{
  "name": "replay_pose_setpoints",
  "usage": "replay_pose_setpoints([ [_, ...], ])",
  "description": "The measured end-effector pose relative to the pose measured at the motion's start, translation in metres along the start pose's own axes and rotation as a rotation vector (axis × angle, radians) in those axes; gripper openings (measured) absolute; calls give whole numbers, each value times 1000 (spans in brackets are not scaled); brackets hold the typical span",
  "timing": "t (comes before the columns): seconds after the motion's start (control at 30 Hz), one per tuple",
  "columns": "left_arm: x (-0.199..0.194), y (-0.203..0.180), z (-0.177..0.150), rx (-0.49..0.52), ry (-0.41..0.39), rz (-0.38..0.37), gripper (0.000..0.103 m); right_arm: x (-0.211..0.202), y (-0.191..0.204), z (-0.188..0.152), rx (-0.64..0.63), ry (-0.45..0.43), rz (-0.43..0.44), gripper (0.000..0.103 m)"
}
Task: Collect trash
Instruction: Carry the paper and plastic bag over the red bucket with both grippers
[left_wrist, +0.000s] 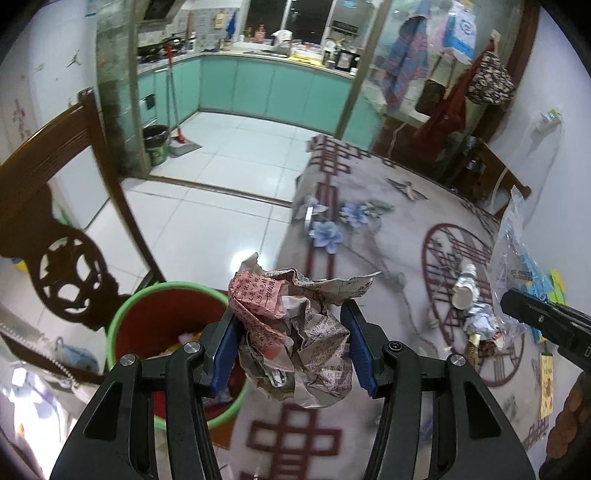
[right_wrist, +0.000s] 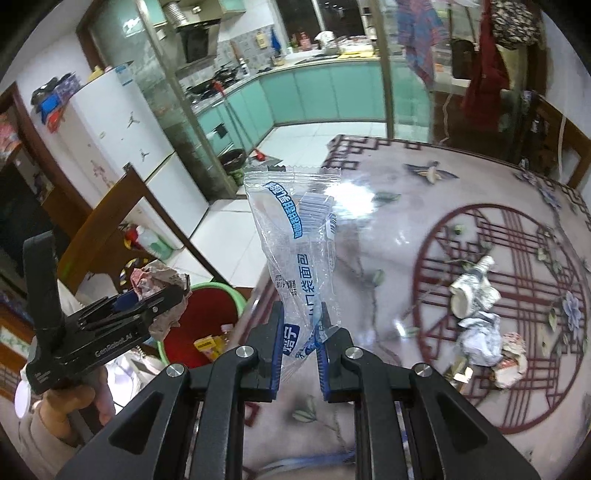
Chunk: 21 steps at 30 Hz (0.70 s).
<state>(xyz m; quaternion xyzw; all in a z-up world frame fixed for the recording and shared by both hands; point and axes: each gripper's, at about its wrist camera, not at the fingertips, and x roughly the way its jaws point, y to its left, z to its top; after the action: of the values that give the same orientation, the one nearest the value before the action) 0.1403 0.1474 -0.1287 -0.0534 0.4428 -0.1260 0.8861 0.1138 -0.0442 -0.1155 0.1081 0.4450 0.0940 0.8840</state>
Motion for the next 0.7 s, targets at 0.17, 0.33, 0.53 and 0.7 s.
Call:
replay_pose_setpoints([
  [0.17,6,25,-3,-42,17,49,52,25,26,2,-24,30,66,13],
  [0.33,11,51,-9,-86,33,99,52,56,58,3,-62,80,131,13],
  [0.53,19,79,-17,-128,65,152,52,85,97,3,-144,128,190,13],
  [0.7,28,96,-24,-151,98,187,52,104,112,1,-176,166,206,13],
])
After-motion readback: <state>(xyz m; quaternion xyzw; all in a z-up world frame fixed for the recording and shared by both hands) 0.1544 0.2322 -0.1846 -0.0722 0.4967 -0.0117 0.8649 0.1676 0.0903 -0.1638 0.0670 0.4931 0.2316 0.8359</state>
